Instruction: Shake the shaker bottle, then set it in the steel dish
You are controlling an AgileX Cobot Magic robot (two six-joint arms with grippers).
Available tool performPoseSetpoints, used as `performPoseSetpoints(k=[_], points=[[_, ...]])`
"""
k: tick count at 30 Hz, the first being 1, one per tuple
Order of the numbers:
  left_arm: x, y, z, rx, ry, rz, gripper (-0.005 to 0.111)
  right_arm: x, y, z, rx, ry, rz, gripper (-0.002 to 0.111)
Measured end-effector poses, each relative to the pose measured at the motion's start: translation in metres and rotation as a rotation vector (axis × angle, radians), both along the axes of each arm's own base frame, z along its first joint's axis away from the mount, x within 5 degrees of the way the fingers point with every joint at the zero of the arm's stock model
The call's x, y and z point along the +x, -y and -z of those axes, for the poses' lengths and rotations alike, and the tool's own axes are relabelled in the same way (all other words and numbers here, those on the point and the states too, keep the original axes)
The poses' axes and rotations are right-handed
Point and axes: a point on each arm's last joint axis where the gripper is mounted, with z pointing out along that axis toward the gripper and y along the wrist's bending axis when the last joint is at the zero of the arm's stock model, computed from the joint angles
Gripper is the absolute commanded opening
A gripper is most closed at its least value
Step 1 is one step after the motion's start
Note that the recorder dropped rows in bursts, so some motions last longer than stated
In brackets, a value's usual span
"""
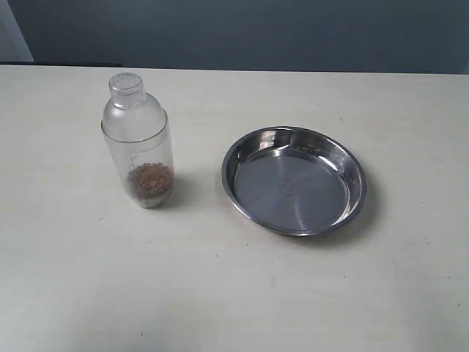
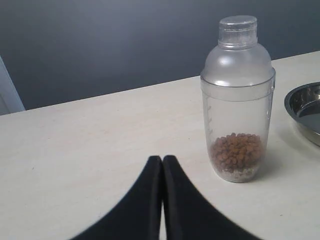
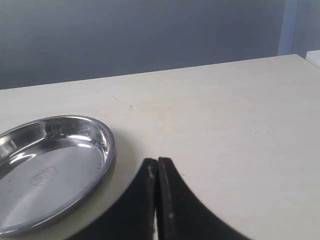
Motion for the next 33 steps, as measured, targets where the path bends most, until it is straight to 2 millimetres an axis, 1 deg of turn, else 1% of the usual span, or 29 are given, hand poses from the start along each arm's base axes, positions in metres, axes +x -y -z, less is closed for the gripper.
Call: performPoseSetpoints(k=[5, 15, 16, 20, 26, 33], points=[[0.000, 0.000, 0.000, 0.000, 0.003, 0.000, 0.000, 0.000, 0.000, 0.000, 0.000, 0.000, 0.000, -0.001], [0.001, 0.001, -0.006, -0.017, 0.065, 0.006, 0.000, 0.000, 0.000, 0.000, 0.000, 0.000, 0.000, -0.001], [0.001, 0.001, -0.007, -0.044, 0.077, 0.007, 0.000, 0.000, 0.000, 0.000, 0.000, 0.000, 0.000, -0.001], [0.001, 0.003, -0.015, -0.297, 0.140, 0.010, 0.000, 0.000, 0.000, 0.000, 0.000, 0.000, 0.000, -0.001], [0.000, 0.001, -0.022, -0.597, 0.192, -0.002, 0.000, 0.000, 0.000, 0.000, 0.000, 0.000, 0.000, -0.001], [0.000, -0.001, -0.025, -0.810, 0.201, -0.016, 0.000, 0.000, 0.000, 0.000, 0.000, 0.000, 0.000, -0.001]])
